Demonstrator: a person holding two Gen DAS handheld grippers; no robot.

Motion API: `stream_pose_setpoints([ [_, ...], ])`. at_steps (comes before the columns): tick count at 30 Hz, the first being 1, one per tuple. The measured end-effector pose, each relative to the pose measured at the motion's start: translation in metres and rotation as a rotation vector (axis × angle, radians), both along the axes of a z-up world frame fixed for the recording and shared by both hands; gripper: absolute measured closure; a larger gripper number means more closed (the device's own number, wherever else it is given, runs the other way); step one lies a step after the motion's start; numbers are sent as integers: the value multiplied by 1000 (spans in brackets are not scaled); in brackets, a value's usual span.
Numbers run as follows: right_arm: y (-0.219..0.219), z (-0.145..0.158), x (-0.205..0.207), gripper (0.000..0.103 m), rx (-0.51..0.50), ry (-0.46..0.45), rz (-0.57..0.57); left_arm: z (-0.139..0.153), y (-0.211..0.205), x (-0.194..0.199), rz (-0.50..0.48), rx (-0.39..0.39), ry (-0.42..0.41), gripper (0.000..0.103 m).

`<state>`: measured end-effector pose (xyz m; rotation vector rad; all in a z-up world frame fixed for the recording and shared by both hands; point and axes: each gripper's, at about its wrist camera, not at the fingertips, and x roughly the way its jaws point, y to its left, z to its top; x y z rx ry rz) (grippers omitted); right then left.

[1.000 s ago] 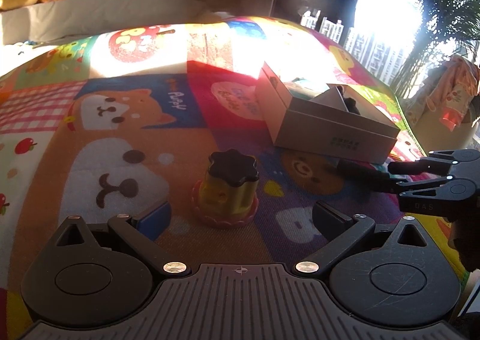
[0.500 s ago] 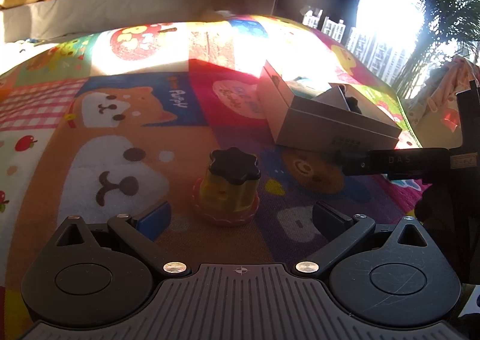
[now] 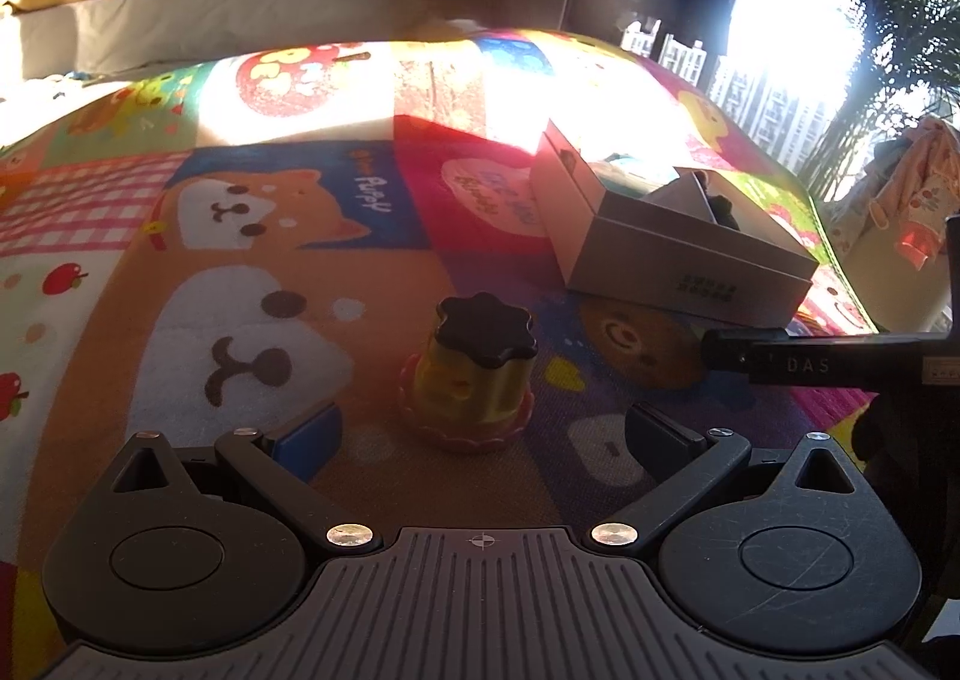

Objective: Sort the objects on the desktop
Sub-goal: 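Grasp the black cylinder with the right gripper while the left moves to the gold cup, then grasp and lift the gold cup with the left gripper while the right carries the black cylinder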

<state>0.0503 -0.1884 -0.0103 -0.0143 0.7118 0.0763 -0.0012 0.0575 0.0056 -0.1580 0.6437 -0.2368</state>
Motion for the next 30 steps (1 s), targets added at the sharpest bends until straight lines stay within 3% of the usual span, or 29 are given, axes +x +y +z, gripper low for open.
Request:
stream_pose_setpoints([
  [6,-18,2,-52,28,-22,-5,164,1,0,2,-1,5,2,0],
  [9,-23,1,-73,28,-25,-25,183,0,-3,7,-21,17,15,1],
  [11,-26,1,-78,27,-12,-36,173,0,-7,12,-31,48,20,7],
  [12,-26,0,-77,23,-14,-32,161,0,-10,14,-34,76,18,14],
  [16,-31,-2,-70,3,-4,5,119,0,-19,25,-40,145,21,16],
  [24,-31,-3,-71,0,-1,10,119,-1,-37,26,-95,220,-1,39],
  [26,-31,-3,-71,0,-1,10,118,-1,-44,20,-137,205,-3,38],
  [30,-31,-3,-71,0,-2,10,119,-2,-61,9,-230,179,-6,24],
])
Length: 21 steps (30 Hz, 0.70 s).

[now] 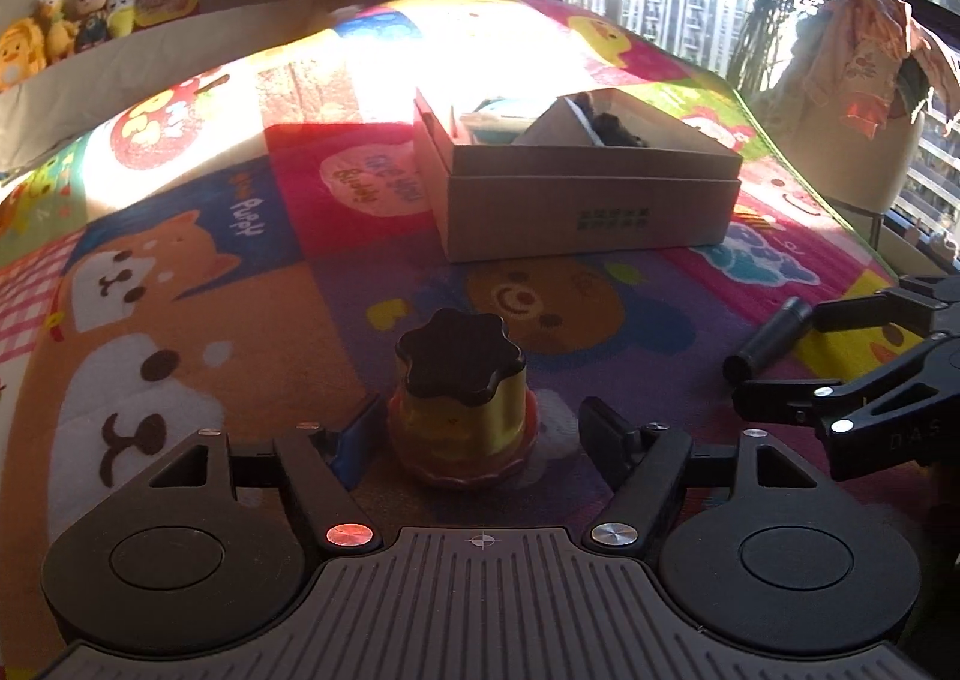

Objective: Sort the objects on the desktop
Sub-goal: 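Grasp and lift the gold cup with the left gripper while the right carries the black cylinder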

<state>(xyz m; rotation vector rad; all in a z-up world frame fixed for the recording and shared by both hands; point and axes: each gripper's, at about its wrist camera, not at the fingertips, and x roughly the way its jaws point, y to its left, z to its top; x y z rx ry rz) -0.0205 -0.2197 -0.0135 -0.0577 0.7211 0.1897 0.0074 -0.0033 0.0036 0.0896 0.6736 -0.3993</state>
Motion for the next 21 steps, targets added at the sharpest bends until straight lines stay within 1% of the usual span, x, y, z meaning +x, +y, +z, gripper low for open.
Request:
stream_pose_setpoints([
  [1,0,0,0,0,0,0,0,0,-3,-2,-21,-14,6,20],
  [3,1,0,0,0,-1,1,1,-1,-8,-5,-43,-12,3,18],
  [6,1,-1,1,0,-3,3,3,-2,-6,-3,-28,-24,12,16],
  [10,1,-1,1,0,1,9,2,-2,-4,-2,-10,-34,17,8],
  [21,2,-1,1,0,-7,6,2,-2,-2,-2,5,-41,17,7],
])
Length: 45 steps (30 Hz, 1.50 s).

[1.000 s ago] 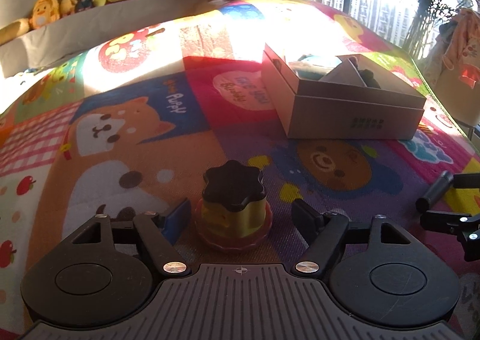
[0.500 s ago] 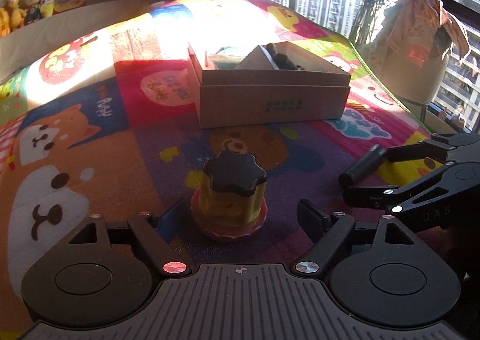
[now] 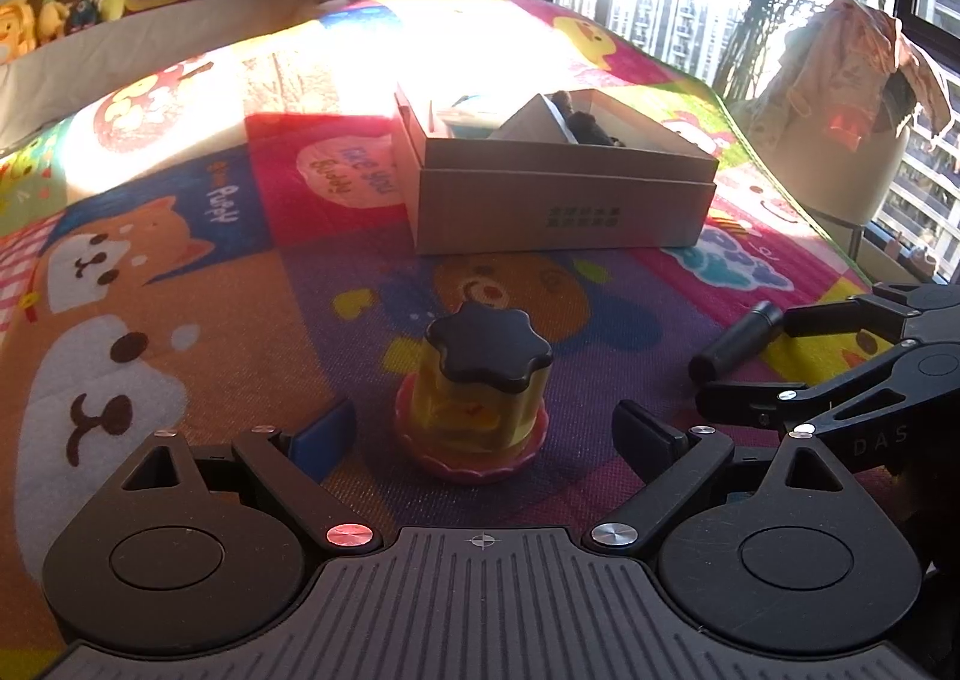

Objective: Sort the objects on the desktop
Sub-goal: 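Grasp and lift the gold cup with the left gripper while the right carries the black cylinder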

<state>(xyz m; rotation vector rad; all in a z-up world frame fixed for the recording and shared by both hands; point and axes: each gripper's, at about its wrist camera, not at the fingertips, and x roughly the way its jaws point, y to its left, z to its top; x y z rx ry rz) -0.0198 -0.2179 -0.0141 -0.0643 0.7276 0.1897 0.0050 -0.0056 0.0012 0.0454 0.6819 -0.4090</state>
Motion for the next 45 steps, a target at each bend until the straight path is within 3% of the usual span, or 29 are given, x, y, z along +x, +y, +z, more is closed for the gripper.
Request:
stream_pose_setpoints([
  [3,0,0,-1,1,2,-9,-4,0,1,0,6,-4,0,7],
  [11,4,3,-7,28,0,-57,30,0,-8,-1,6,56,-12,7],
  [17,3,6,-6,28,3,-38,16,-1,-17,5,2,99,-18,17],
  [20,-5,11,-7,28,27,-8,34,1,-19,5,-18,113,-26,28],
  [22,-11,16,-8,28,40,6,45,3,-20,2,-29,121,-27,41],
  [27,-29,42,-19,28,43,-46,23,13,-13,-9,-41,72,0,42],
  [35,-60,91,-41,28,90,-191,-25,51,-19,-20,-78,44,-108,42],
  [40,-67,103,-49,28,98,-253,-41,99,-13,3,-37,-45,-199,42],
  [45,-69,100,-50,28,81,-252,-43,158,-38,41,-110,-106,-328,42],
])
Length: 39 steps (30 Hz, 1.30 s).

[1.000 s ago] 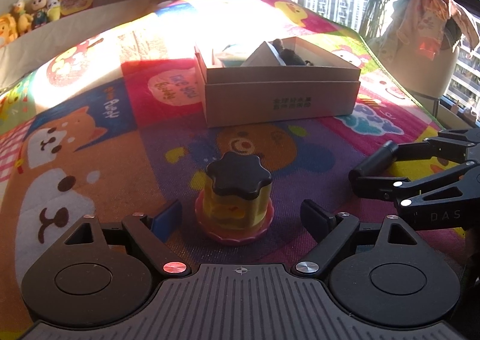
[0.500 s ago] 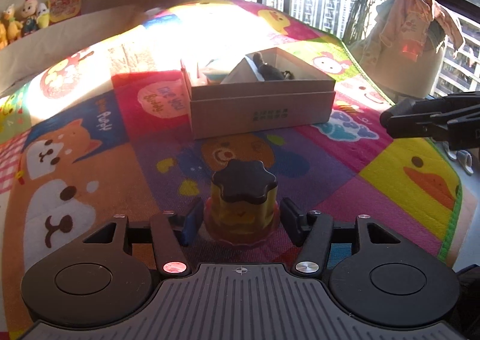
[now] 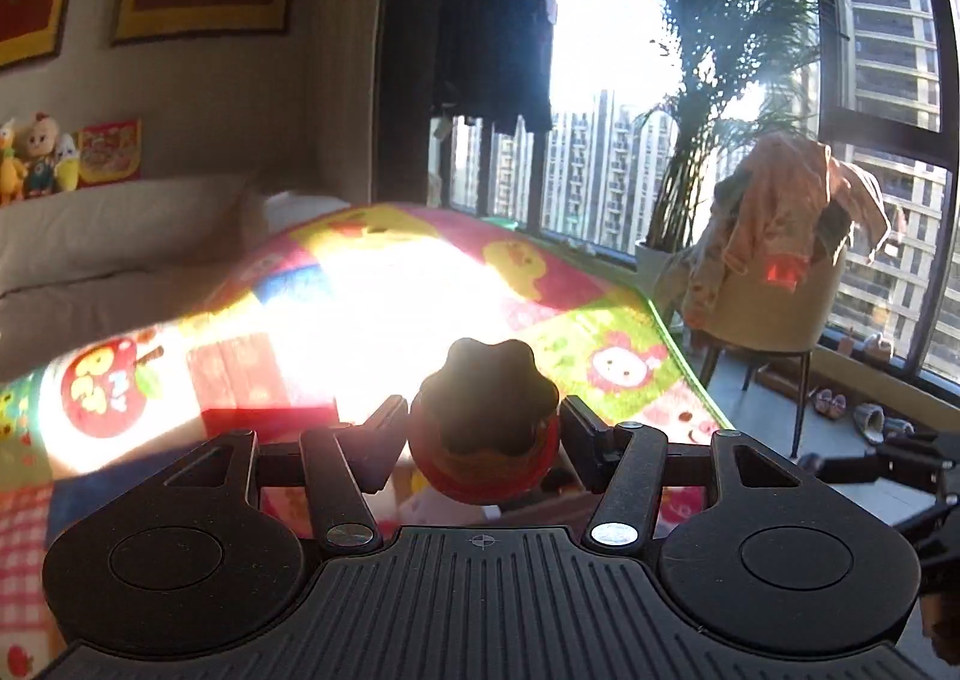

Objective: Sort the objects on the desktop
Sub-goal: 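Grasp and lift the gold cup with the left gripper while the right carries the black cylinder, then lower the gold cup into the white box with the left gripper while the right drops the cylinder in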

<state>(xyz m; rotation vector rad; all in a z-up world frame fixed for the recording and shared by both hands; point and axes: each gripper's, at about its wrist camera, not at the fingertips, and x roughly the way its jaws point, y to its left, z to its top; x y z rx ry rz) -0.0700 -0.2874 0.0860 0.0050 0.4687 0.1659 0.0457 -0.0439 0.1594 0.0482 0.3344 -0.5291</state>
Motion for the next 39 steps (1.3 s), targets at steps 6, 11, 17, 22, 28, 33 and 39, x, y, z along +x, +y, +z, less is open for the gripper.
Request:
stream_pose_setpoints([
  [6,1,-11,18,28,1,53,-24,35,-47,81,-2,-99,-11,21],
  [11,3,-16,18,28,-16,49,-4,10,-28,82,42,-97,45,10],
  [17,3,-26,31,28,0,112,-7,-62,19,29,143,90,95,7],
  [22,24,-19,34,28,-11,129,60,-100,52,-9,156,82,177,6],
  [28,61,35,73,28,-3,77,178,-105,71,-20,160,-21,205,4],
  [33,104,65,139,28,-67,-2,175,-113,71,-22,135,-47,229,3],
  [39,113,60,177,19,-39,-2,120,-126,88,-26,175,-36,255,1],
])
